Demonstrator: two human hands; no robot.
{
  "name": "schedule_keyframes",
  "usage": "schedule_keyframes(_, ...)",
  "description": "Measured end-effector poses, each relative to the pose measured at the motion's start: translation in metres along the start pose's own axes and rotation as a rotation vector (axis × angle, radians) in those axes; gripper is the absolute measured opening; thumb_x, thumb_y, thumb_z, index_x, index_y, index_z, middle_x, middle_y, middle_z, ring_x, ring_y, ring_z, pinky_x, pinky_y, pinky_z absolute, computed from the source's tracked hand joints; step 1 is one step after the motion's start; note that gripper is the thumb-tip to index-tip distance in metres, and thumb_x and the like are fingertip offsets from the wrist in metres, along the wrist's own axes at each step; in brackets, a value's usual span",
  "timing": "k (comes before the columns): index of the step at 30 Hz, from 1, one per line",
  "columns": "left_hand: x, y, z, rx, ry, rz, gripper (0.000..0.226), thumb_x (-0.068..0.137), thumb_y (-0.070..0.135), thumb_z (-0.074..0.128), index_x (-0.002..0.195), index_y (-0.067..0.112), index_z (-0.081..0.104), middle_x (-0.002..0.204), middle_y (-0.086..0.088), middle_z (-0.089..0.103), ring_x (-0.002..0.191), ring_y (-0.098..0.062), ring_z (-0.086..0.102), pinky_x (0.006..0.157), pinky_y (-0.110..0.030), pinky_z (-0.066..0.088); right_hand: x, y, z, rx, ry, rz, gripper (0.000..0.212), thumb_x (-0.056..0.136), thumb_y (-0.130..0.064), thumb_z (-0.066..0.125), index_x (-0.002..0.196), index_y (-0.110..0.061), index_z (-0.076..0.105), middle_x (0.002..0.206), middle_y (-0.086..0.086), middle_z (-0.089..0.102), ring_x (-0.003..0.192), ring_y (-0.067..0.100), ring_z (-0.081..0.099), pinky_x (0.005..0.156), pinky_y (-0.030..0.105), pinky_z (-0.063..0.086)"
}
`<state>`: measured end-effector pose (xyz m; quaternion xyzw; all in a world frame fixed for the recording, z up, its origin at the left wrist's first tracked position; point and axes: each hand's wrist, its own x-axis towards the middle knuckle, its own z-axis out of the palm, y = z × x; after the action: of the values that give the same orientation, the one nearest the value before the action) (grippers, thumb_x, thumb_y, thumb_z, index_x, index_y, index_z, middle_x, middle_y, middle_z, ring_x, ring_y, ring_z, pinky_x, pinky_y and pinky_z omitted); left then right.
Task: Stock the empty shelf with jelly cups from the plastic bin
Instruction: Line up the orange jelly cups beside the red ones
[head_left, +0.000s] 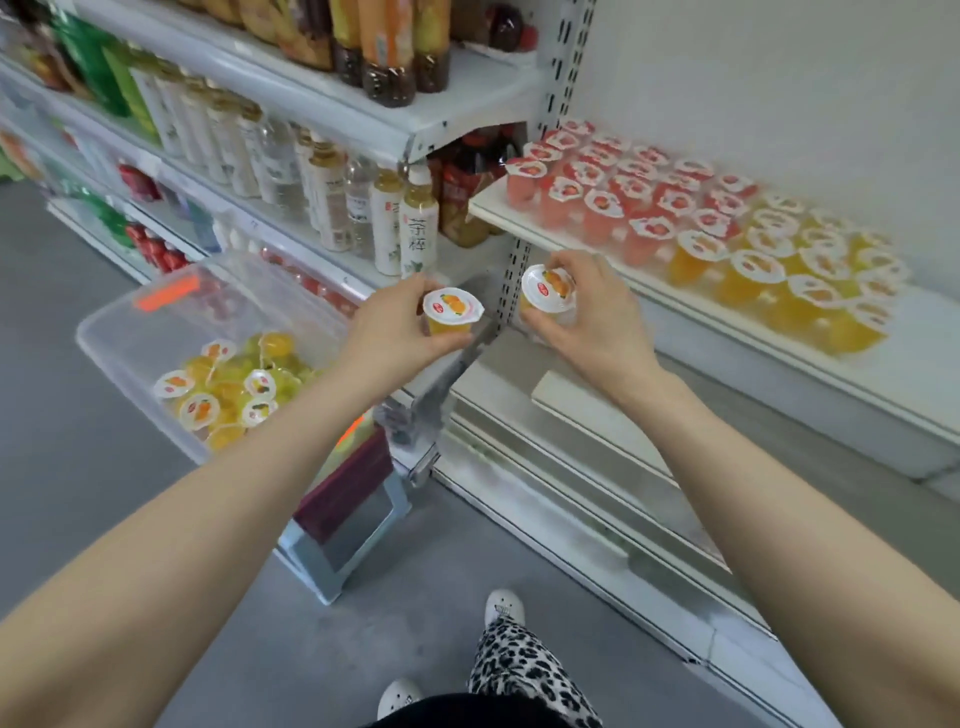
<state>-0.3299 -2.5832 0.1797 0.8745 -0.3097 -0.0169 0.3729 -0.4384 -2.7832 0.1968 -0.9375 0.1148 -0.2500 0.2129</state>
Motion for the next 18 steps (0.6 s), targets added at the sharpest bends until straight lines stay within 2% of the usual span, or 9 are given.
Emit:
schedule_keyframes(3,0.016,0.038,0.017,0.009,-0.030,0.129,0.048,0.071,0.049,0.078,0.110,0.026,0.060,0.101,0.011,0.063,0.093,-0.012,0.057,0.072,-0.028,0.039,-0.006,0.025,-0.042,-0.064,0.092,0.026,0.048,0.080,-0.039,0.072,0.119,-0.018,0.055,0.112,0.000,0.059,0.102,0.019,0.054,0.084,0.033,0.043)
schedule_keyframes(5,0.028,0.066,0.030,-0.006,-0.043,0.186,0.046,0.071,0.047,0.078,0.108,0.025,0.061,0.102,0.010,0.065,0.093,-0.012,0.058,0.073,-0.028,0.042,-0.008,0.046,-0.070,-0.107,0.136,0.067,0.051,0.080,-0.041,0.071,0.123,-0.018,0.055,0.115,0.000,0.059,0.105,0.019,0.054,0.087,0.034,0.044)
schedule_keyframes(8,0.045,0.114,0.051,-0.049,-0.079,0.251,0.044,0.072,0.045,0.078,0.108,0.026,0.061,0.103,0.011,0.066,0.091,-0.010,0.059,0.076,-0.033,0.048,-0.011,0.079,-0.114,-0.156,0.196,0.137,0.055,0.081,-0.045,0.070,0.127,-0.019,0.055,0.121,0.003,0.059,0.111,0.020,0.054,0.091,0.029,0.039)
schedule_keyframes(11,0.063,0.162,0.077,-0.059,-0.074,0.337,0.046,0.073,0.044,0.076,0.112,0.023,0.061,0.107,0.008,0.066,0.099,-0.012,0.058,0.081,-0.031,0.046,-0.015,0.115,-0.157,-0.166,0.251,0.210,0.055,0.079,-0.047,0.070,0.126,-0.019,0.058,0.121,0.003,0.059,0.112,0.021,0.056,0.094,0.031,0.041)
schedule_keyframes(15,0.084,0.226,0.118,-0.091,-0.076,0.364,0.047,0.074,0.040,0.075,0.115,0.023,0.060,0.109,0.010,0.064,0.099,-0.010,0.057,0.077,-0.025,0.040,-0.023,0.171,-0.218,-0.165,0.298,0.319,0.053,0.079,-0.038,0.074,0.126,-0.019,0.060,0.119,0.004,0.060,0.109,0.019,0.057,0.089,0.023,0.036)
schedule_keyframes(18,0.098,0.265,0.149,-0.103,-0.094,0.385,0.052,0.074,0.042,0.076,0.118,0.022,0.060,0.113,0.008,0.065,0.103,-0.011,0.058,0.081,-0.026,0.042,-0.028,0.217,-0.254,-0.207,0.293,0.396,0.054,0.080,-0.035,0.074,0.128,-0.017,0.058,0.121,0.008,0.059,0.110,0.024,0.057,0.092,0.027,0.038)
